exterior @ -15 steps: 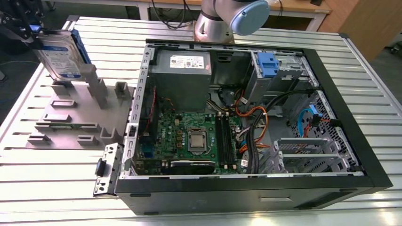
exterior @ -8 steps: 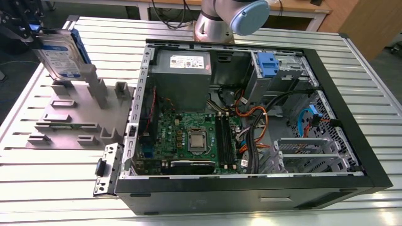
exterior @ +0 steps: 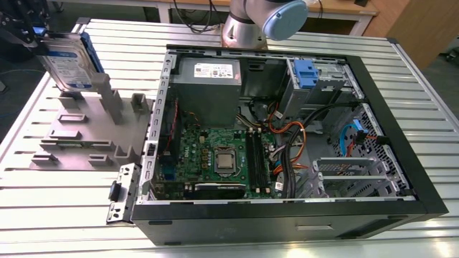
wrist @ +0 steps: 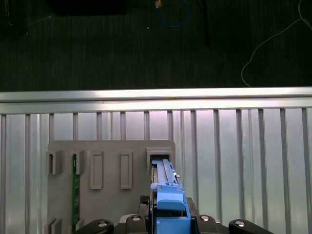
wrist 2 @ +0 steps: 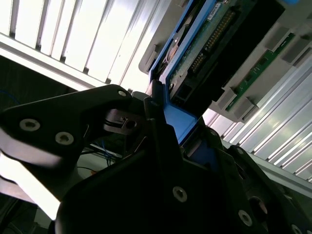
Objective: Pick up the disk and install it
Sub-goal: 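Pick up the disk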
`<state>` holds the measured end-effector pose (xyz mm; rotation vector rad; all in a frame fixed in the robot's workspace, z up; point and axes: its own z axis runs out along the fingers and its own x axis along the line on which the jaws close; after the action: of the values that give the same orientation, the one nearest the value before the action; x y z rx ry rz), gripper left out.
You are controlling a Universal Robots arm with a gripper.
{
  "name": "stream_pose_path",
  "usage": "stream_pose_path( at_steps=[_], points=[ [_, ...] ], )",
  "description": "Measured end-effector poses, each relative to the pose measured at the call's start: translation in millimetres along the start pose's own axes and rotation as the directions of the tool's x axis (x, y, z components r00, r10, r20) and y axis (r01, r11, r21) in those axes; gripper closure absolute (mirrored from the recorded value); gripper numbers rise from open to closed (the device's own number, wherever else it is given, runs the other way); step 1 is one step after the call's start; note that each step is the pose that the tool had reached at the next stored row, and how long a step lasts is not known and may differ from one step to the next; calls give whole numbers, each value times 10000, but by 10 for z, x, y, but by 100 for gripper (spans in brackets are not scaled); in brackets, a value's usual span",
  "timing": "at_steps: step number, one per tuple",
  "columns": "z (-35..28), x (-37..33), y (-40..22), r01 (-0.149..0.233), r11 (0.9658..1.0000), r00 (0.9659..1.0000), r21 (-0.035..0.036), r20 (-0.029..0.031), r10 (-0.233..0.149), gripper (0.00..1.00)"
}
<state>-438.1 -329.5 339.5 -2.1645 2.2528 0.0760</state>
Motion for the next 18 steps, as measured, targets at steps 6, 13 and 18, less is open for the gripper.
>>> stream_pose_path(
  at_steps=[6,13,18],
  points=[
    [-10,0,0,0,10000,10000,1,0,0,63],
    [-24,-1,1,0,10000,10000,0,0,0,63],
    [-37,-2,1,0,10000,10000,0,0,0,63]
  ],
)
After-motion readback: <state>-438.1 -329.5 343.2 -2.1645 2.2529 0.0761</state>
